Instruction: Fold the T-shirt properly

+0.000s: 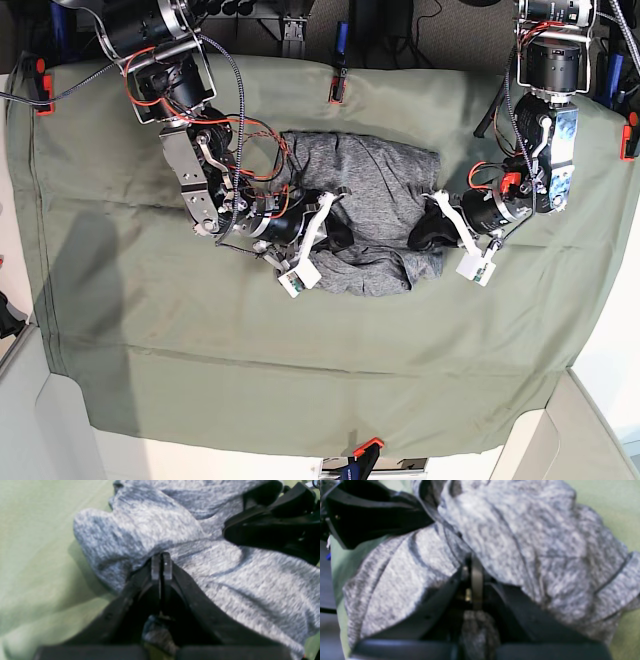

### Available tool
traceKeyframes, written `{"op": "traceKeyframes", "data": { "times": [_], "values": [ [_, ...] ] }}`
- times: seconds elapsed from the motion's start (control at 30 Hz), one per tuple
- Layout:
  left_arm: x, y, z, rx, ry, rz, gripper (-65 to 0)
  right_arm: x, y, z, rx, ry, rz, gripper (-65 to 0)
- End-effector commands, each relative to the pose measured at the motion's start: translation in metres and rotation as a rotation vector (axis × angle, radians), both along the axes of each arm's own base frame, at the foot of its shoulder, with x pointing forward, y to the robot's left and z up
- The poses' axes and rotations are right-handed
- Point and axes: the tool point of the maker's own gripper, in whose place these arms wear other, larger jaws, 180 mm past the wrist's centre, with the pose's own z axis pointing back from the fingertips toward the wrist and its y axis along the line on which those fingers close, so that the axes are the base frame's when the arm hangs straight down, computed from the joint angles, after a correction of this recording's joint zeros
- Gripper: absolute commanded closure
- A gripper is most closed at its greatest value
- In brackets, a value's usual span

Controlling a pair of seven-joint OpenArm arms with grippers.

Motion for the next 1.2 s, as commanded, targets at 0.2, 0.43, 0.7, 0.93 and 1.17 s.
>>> {"op": "traceKeyframes", "data": {
  "times": [0.2,0.43,0.7,0.93,1.17],
  "values": [
    [0.001,-0.010,0.082,0.033,-0.209,-0.101,0.0,0.011,0.013,0.077,0.053,-0.165,0.035,0.0],
    [-0.044,-0.026,0.110,0.071,-0.274,-0.164,0.0,-0.009,0.016,0.137,0.094,-0.322,0.058,0.0],
    [-0.121,-0.011,0.122,0.112,-0.227,-0.135,0.0,-0.073,-0.023,0.124,0.063,-0.247,0.107,0.0],
    [-0.179,0.023,0.097,0.137,-0.026,-0.061,0.0,-0.136,-0.082,0.094,-0.032,-0.130,0.077,0.0],
    [-0.276,0.026,0.047,0.199,0.348,-0.131,0.0,-0.206,-0.154,0.062,-0.177,0.062,0.014,0.0]
  ]
}}
